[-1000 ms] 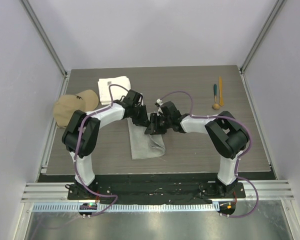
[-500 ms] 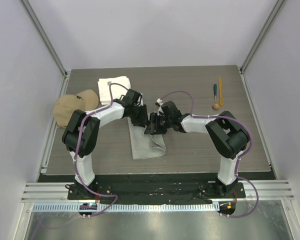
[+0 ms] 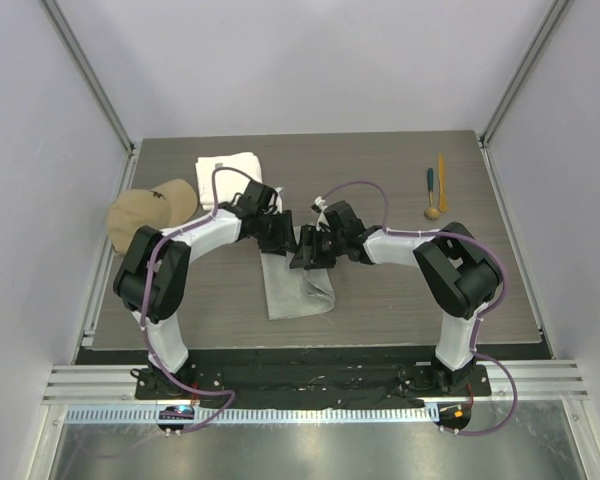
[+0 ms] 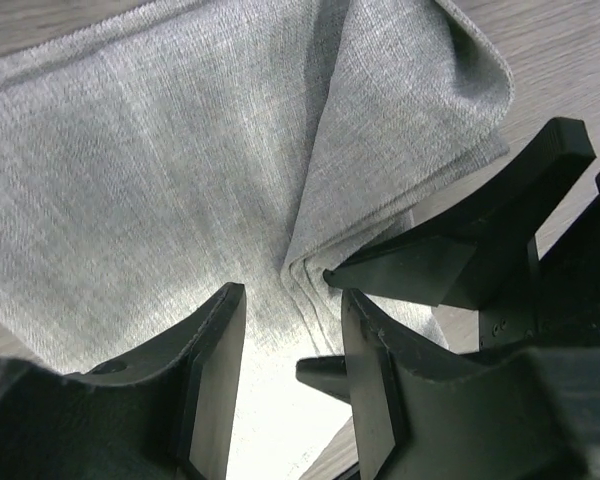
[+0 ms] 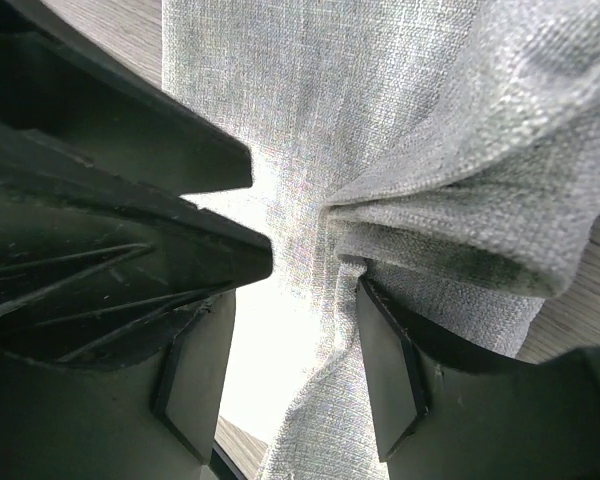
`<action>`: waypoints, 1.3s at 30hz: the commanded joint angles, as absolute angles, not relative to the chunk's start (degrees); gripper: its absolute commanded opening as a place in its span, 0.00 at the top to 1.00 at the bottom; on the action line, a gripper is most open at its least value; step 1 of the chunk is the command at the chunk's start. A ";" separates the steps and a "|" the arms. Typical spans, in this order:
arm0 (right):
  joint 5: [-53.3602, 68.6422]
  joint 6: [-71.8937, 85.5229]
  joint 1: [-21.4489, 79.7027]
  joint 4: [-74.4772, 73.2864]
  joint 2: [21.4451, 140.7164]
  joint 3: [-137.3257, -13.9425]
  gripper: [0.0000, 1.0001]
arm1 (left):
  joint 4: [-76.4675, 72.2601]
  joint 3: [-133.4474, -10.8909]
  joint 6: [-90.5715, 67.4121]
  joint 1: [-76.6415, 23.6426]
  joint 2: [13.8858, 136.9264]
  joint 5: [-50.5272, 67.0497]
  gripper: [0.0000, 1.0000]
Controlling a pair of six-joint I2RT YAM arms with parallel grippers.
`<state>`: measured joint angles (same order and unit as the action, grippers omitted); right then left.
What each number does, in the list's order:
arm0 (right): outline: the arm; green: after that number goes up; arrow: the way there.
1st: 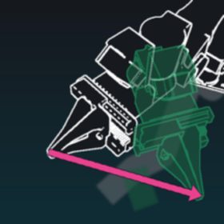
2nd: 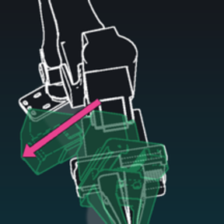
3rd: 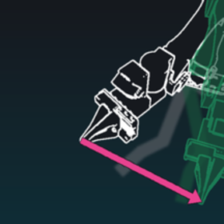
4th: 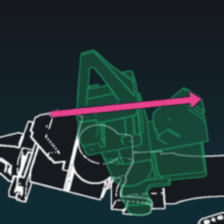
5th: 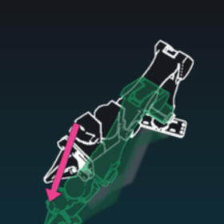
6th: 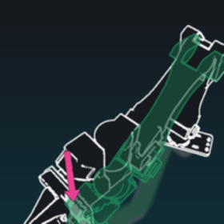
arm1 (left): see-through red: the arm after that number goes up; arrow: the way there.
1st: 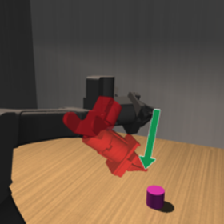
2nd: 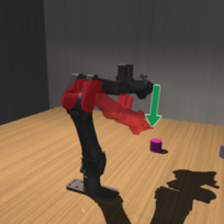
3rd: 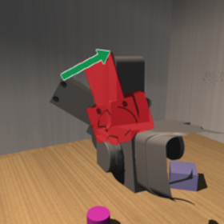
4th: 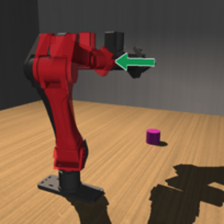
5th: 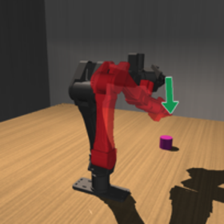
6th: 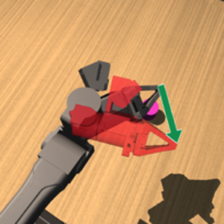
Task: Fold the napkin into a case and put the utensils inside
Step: Fold the lower triangle-folded napkin at the center of the board.
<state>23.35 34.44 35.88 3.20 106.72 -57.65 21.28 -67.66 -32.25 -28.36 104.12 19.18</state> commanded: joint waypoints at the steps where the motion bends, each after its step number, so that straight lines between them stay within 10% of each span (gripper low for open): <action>1: 17.58 32.26 35.33 -2.72 108.10 -56.51 0.41 | 18.46 -68.20 -31.99 -29.71 106.17 27.24 0.52; 15: 18.81 32.43 35.42 -2.81 109.51 -58.10 0.40 | 15.56 -71.19 -31.20 -31.29 110.65 29.71 0.45; 22: 18.98 31.73 35.42 -3.08 109.42 -57.92 0.40 | 13.71 -69.17 -30.85 -31.73 108.90 30.58 0.61; 26: 19.24 30.41 35.42 -1.59 108.99 -57.75 0.42 | 13.62 -69.17 -31.55 -31.73 109.07 31.11 0.49; 39: 20.65 29.36 35.33 2.81 107.23 -56.34 0.58 | 13.36 -67.33 -31.46 -32.70 111.01 27.33 0.52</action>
<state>24.84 31.40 35.03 1.04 106.50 -57.65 13.78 -69.10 -31.20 -29.30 110.74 23.09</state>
